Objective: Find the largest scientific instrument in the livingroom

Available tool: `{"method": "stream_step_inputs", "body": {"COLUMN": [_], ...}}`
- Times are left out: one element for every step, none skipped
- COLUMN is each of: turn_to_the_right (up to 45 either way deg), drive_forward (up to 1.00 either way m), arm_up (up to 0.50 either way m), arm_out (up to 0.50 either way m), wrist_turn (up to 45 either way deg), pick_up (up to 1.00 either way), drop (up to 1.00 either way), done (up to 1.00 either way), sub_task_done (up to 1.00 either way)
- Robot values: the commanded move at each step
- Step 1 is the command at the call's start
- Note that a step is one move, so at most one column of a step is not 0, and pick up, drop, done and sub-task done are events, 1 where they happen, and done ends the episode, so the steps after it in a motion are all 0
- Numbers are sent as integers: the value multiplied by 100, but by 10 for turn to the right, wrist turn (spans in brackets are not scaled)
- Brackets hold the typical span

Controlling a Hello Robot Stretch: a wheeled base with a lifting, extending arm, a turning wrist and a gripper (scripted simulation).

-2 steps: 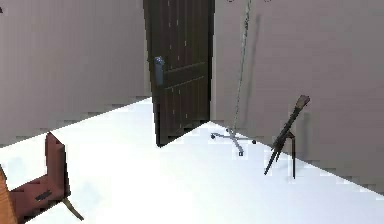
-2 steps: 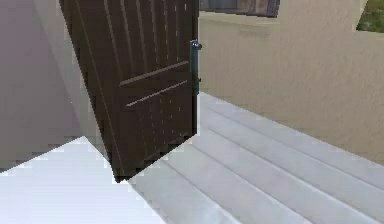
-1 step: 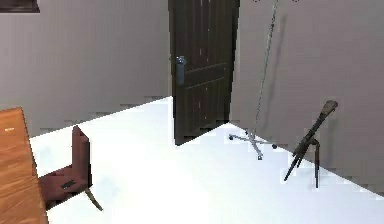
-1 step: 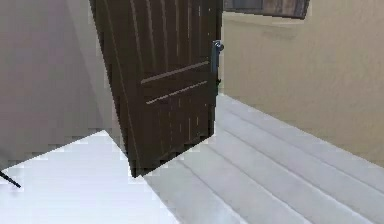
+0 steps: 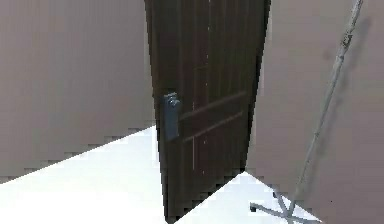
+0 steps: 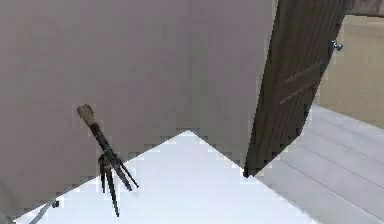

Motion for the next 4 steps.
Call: {"method": "stream_step_inputs", "body": {"turn_to_the_right": [0, 450, 240, 0], "drive_forward": [15, 0, 0, 0], "arm_up": [0, 0, 0, 0], "arm_out": [0, 0, 0, 0], "wrist_turn": [0, 0, 0, 0], "pick_up": [0, 0, 0, 0], "drop": [0, 0, 0, 0], "done": [0, 0, 0, 100], "sub_task_done": [0, 0, 0, 0]}}
